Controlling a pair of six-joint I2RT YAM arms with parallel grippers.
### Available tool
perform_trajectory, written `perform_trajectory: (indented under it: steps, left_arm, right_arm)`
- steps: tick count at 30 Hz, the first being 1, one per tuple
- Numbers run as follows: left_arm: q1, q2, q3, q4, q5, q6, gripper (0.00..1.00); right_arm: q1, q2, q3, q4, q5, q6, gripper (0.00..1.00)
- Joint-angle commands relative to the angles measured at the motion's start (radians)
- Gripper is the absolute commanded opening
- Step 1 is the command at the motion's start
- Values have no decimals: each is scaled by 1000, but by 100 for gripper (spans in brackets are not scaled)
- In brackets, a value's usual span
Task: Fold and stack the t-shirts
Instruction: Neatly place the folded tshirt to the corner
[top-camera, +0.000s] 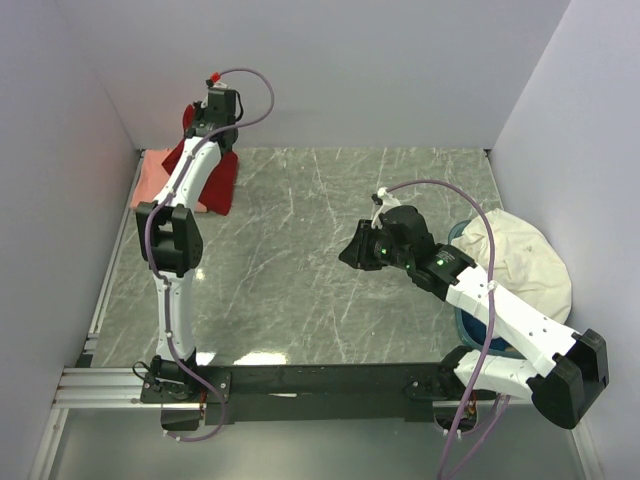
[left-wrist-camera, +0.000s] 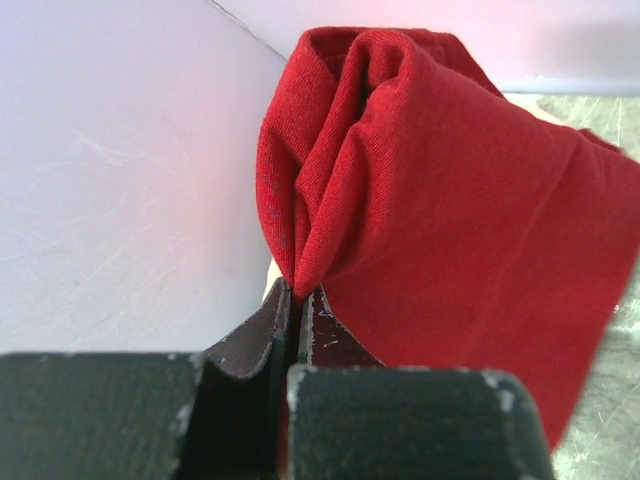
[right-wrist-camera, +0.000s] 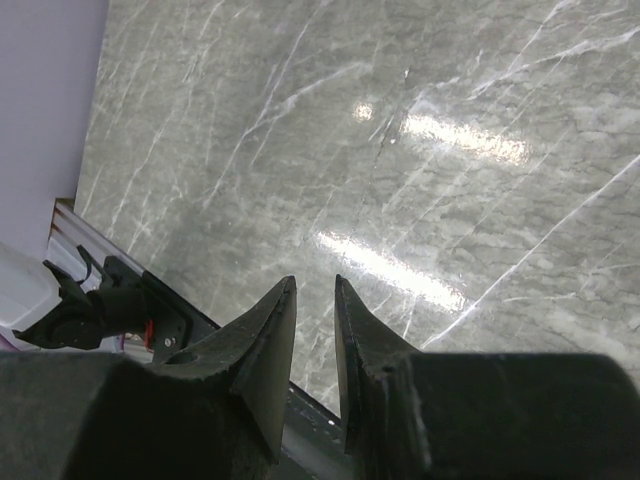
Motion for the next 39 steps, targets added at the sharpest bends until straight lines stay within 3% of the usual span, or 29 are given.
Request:
perform_trajectory:
  steps: [1,23,39]
  left_arm:
    - [-5,-107,49,44,4,36,0]
    - [18,-144,36,76,37,62,0]
    - [172,-17,15,159,204,45,0]
  right_arm:
    - [6,-12,47,35,18,-11,29]
    - [6,9,59,34,32,-14,29]
    - [6,187,119,34,13,-14,29]
